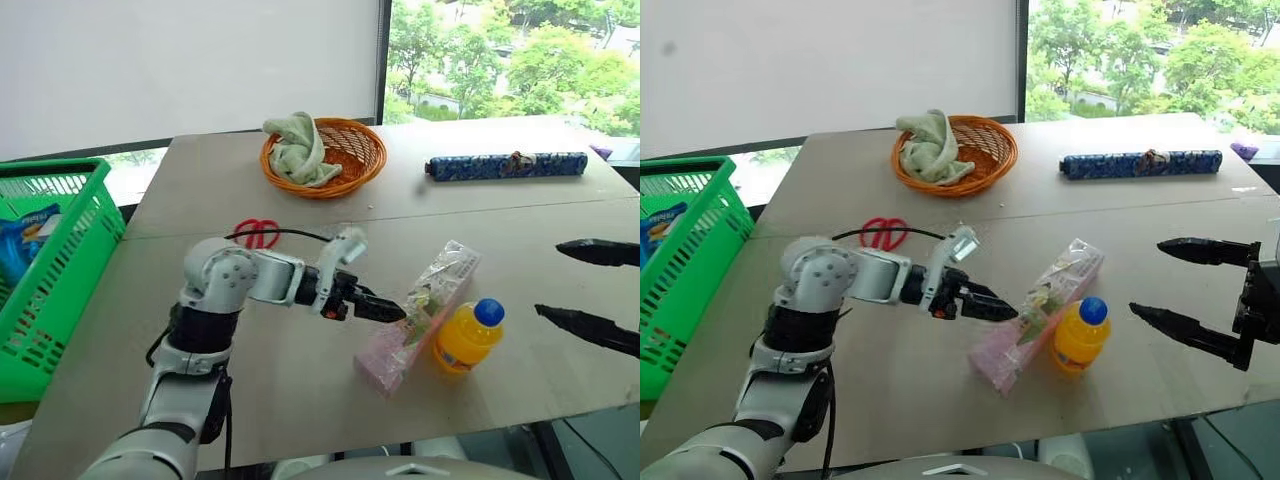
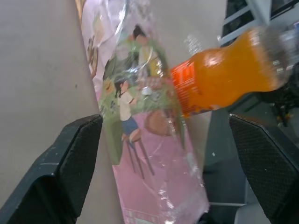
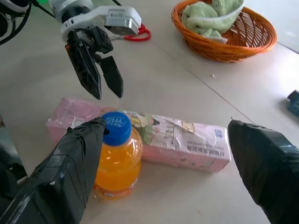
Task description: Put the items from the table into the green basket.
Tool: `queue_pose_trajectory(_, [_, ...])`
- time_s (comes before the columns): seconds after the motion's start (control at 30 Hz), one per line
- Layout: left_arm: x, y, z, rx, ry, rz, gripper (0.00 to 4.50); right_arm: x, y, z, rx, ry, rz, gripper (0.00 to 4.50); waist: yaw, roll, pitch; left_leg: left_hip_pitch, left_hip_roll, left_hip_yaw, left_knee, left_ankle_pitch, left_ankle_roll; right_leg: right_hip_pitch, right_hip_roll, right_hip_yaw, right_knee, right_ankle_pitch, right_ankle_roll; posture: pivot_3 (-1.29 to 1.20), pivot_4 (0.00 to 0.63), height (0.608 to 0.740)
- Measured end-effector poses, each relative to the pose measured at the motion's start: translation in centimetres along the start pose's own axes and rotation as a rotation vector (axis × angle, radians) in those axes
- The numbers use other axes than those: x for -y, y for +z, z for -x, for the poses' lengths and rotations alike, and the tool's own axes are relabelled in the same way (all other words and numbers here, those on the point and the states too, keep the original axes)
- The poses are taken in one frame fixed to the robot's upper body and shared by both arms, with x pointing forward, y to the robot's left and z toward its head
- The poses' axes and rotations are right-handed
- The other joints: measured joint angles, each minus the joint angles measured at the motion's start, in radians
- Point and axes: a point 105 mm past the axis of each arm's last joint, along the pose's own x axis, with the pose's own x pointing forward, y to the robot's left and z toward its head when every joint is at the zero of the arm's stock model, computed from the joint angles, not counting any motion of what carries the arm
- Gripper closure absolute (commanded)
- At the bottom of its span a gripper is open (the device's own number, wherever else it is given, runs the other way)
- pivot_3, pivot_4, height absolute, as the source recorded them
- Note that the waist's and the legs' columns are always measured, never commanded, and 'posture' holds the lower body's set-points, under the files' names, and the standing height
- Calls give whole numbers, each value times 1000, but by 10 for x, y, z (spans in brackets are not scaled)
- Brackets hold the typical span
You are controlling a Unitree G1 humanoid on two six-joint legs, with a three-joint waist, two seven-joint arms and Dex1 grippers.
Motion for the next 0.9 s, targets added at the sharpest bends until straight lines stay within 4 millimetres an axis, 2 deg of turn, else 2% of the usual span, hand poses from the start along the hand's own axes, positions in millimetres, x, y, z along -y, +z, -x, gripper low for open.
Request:
queue_pose_trajectory(0.1, [-11, -4, -21, -82, 66, -29, 64, -6, -7, 6, -55, 8, -33, 0, -4, 0, 12, 0, 0, 2, 0, 0, 0, 0, 0, 1, -1, -2, 3, -264, 81, 740])
queue_pose_trajectory(0.2, [-9, -1, -31, -94, 69, -92, 889, -8, -9, 10, -79, 6, -41, 0, -4, 1, 12, 0, 1, 3, 0, -1, 2, 1, -1, 2, -4, -2, 4, -282, 82, 740])
queue_pose_trajectory(0.43, [-9, -4, -36, -96, 25, -128, 4116, -5, -9, 14, -110, -8, -33, 0, -6, 3, 13, -2, 0, 4, -1, -3, 5, 1, -4, 2, -8, -2, 4, -273, 69, 740])
queue_pose_trajectory(0.47, [-9, -5, -34, -92, 20, -128, 4334, -4, -8, 15, -110, -11, -28, 0, -6, 4, 12, -2, 0, 4, -1, -4, 5, 1, -4, 2, -8, -2, 4, -265, 67, 740])
queue_pose_trajectory(0.6, [-11, -8, -28, -70, 12, -101, 4334, 11, 4, 16, -102, -18, 19, 0, -18, 4, 13, -2, 0, 5, -1, -4, 6, 0, -4, 2, -9, 0, 1, -230, 52, 740])
queue_pose_trajectory(0.77, [-12, -10, -23, -51, 20, -92, 4334, 41, 0, 17, -114, -6, -10, 0, -23, 5, 12, -2, 0, 6, -1, -3, 7, 0, -3, 3, -9, 1, 1, -179, 36, 740])
queue_pose_trajectory(0.9, [-14, -10, -21, -32, 38, -93, 4334, 62, 8, 17, -138, -5, 30, 0, -24, 8, 11, -1, 0, 5, -1, -3, 6, 0, -3, 3, -9, 1, 2, -145, 24, 740])
